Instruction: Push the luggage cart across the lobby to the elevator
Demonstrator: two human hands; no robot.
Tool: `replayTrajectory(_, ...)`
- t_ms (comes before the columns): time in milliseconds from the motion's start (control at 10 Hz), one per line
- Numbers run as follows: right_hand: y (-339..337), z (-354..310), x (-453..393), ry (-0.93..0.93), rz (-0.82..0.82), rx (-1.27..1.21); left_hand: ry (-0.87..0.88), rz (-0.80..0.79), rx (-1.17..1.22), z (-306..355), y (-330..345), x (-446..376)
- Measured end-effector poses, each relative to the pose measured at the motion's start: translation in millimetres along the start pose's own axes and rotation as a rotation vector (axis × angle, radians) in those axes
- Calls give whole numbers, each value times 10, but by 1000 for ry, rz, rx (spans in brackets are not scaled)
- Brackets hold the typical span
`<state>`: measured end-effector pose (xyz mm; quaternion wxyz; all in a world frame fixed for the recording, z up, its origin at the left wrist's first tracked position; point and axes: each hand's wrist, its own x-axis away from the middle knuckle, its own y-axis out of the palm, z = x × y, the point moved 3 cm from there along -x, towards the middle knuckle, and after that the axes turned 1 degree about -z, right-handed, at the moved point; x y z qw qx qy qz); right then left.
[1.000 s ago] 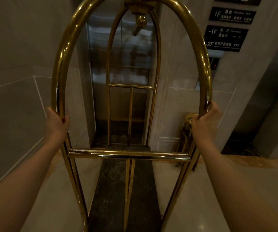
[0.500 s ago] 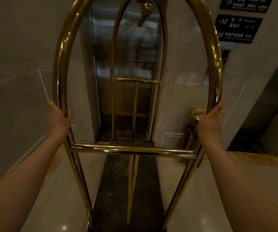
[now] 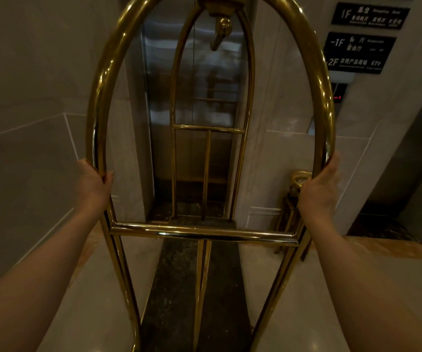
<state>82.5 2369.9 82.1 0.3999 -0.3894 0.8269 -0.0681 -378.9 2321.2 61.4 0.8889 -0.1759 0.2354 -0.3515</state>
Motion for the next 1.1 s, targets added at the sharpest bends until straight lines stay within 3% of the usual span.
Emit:
replayTrajectory(500, -79, -72, 49, 7, -5, 29, -24, -33, 5, 12, -54, 21)
replayTrajectory(700, -56, -40, 10, 59, -29, 31, -57, -52, -75, 55, -85, 24)
replayTrajectory(800, -105, -49, 5, 67, -95, 33, -29, 14, -157, 108, -98, 83)
replayTrajectory(900, -124, -51, -18, 52, -104, 100, 162, 156, -222, 194, -143, 219)
replayTrajectory(1000, -312, -273, 12, -97, 18, 87, 532, 144, -293, 458, -21, 569)
replayTrajectory(1100, -610, -648, 171, -297, 164, -133, 668, -253, -334, 541, 247, 853)
